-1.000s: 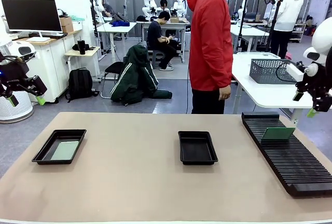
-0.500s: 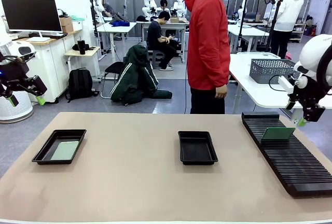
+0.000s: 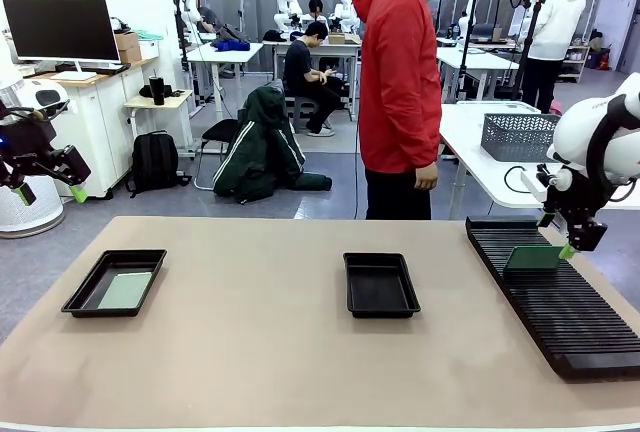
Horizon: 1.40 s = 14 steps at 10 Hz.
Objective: Inspect and transfer BCBs to ESD trays.
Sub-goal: Pick up the Blank PCB from the PCB Rack and place it in the right ESD tray.
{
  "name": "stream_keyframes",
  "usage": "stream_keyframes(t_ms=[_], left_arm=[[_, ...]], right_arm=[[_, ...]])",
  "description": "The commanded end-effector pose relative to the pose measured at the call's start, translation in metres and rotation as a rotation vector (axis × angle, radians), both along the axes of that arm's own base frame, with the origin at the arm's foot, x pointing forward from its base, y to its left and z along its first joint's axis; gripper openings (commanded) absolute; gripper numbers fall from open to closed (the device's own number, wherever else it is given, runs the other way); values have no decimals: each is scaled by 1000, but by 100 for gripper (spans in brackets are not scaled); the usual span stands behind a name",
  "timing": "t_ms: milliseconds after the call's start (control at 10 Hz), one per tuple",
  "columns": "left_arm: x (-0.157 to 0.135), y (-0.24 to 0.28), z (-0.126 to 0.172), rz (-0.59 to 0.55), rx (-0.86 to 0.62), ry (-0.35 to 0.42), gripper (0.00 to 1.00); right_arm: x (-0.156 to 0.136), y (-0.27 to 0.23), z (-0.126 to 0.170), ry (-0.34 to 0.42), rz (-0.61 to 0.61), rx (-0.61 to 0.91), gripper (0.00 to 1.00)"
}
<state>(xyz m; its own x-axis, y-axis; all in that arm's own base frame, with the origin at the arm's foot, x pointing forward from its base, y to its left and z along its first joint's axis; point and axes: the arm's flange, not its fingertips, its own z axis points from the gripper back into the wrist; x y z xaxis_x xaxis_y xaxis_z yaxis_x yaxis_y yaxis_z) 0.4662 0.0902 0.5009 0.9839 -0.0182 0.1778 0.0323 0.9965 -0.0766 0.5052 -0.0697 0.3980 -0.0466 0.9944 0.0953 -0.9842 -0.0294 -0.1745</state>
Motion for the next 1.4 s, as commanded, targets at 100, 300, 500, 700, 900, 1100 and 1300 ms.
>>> stream_keyframes(t_ms=[100,300,500,700,900,1100,1300], left_arm=[[0,0,-1,1,0,-1,100],[0,0,-1,1,0,-1,100],[0,0,-1,1,0,-1,100],[0,0,-1,1,0,-1,100],[0,0,-1,1,0,-1,100],[0,0,-1,1,0,-1,100],[0,0,-1,1,0,-1,100]], right_arm=[[2,-4,-21,-40,11,-11,100],[5,-6,-31,-42,6,-7,100],[8,-9,-37,-48,-1,-2,100],[9,-12,-40,-49,-10,0,94],[10,-13,-41,-51,-13,1,85],[10,-13,-41,-52,-15,3,76],[9,-11,-40,-61,-5,7,66]])
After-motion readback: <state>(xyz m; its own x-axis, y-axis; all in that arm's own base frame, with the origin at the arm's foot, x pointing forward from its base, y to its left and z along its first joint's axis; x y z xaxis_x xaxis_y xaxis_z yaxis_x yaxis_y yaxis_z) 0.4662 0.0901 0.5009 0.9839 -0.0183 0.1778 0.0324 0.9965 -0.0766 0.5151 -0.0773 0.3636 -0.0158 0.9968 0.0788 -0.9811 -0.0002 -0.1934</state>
